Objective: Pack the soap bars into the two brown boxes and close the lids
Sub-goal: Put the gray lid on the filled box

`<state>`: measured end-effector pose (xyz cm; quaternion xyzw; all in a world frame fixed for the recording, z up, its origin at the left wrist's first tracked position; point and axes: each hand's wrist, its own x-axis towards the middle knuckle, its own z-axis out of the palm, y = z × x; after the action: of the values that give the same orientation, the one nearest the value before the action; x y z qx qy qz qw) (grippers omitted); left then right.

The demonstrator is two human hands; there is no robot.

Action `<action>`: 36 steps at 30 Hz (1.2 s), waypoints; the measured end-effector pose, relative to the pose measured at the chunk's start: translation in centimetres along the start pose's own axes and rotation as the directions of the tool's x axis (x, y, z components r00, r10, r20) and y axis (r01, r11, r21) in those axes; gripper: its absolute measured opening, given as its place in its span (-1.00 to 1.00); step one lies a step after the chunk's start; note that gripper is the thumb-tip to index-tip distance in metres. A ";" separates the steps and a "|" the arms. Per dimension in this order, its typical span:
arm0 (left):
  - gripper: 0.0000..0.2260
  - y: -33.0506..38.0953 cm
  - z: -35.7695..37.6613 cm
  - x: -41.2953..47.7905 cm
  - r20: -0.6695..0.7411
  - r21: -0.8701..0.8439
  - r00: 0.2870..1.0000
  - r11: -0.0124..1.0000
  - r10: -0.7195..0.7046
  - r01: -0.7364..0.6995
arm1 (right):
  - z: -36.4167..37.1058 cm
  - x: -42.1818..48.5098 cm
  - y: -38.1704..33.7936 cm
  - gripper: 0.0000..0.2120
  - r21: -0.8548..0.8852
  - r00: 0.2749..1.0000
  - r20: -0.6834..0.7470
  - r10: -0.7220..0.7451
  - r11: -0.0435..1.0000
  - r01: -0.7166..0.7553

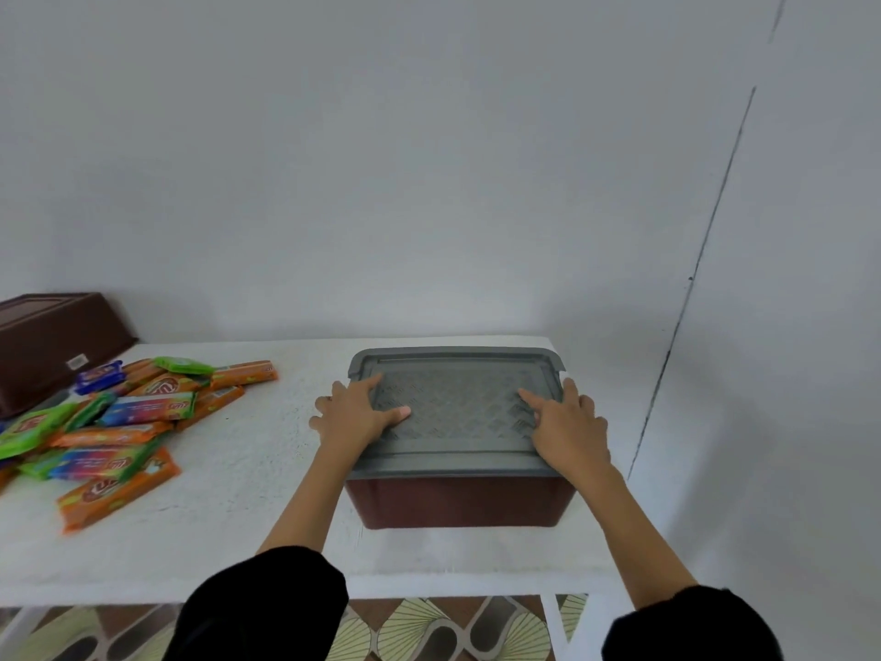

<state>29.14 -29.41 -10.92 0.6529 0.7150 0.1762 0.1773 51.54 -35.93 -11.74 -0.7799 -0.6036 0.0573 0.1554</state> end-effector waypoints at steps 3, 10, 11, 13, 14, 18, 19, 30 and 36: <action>-0.24 -0.5 -0.5 0.0 0.031 0.041 0.999 0.999 0.018 -0.019 | 0.1 -0.1 0.4 -0.54 -0.056 0.998 0.054 -0.025 0.998 0.028; -0.14 -2.1 -1.6 1.2 0.242 -0.223 0.966 0.974 0.089 -0.034 | 0.0 0.0 0.5 -0.45 -0.130 0.989 0.139 -0.051 0.989 0.069; -0.18 -2.0 -1.5 1.4 0.221 -0.209 0.972 0.977 0.081 -0.034 | 0.0 0.0 0.4 -0.45 -0.139 0.988 0.146 -0.051 0.988 0.071; -0.20 -1.7 -1.3 1.5 0.173 -0.142 0.982 0.989 0.074 -0.050 | 0.0 0.0 0.3 -0.45 -0.150 0.987 0.153 -0.050 0.986 0.073; -0.20 -1.5 -1.3 1.4 0.155 -0.102 0.985 0.993 0.078 -0.063 | 0.0 0.0 0.3 -0.45 -0.153 0.987 0.152 -0.049 0.986 0.072; -0.21 -0.6 -1.0 1.1 0.109 0.083 0.989 0.991 0.097 -0.107 | 0.1 -0.2 0.4 -0.45 -0.165 0.988 0.145 -0.048 0.984 0.072; -0.22 -0.5 -0.9 1.2 0.111 0.123 0.989 0.986 0.102 -0.115 | 0.1 -0.2 0.4 -0.46 -0.165 0.988 0.143 -0.050 0.984 0.073; -0.41 -0.7 0.3 -0.4 0.148 0.323 0.966 0.912 0.214 -0.251 | 0.0 -0.3 0.4 -0.47 -0.157 0.990 0.132 -0.054 0.985 0.074; -0.32 -0.9 0.4 -1.0 0.150 0.382 0.955 0.876 0.254 -0.293 | 0.1 -0.3 0.4 -0.46 -0.145 0.992 0.117 -0.057 0.987 0.074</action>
<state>28.59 -30.49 -11.66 0.7775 0.6269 0.0179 0.0471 51.79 -36.29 -11.96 -0.7646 -0.6393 0.0507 0.0643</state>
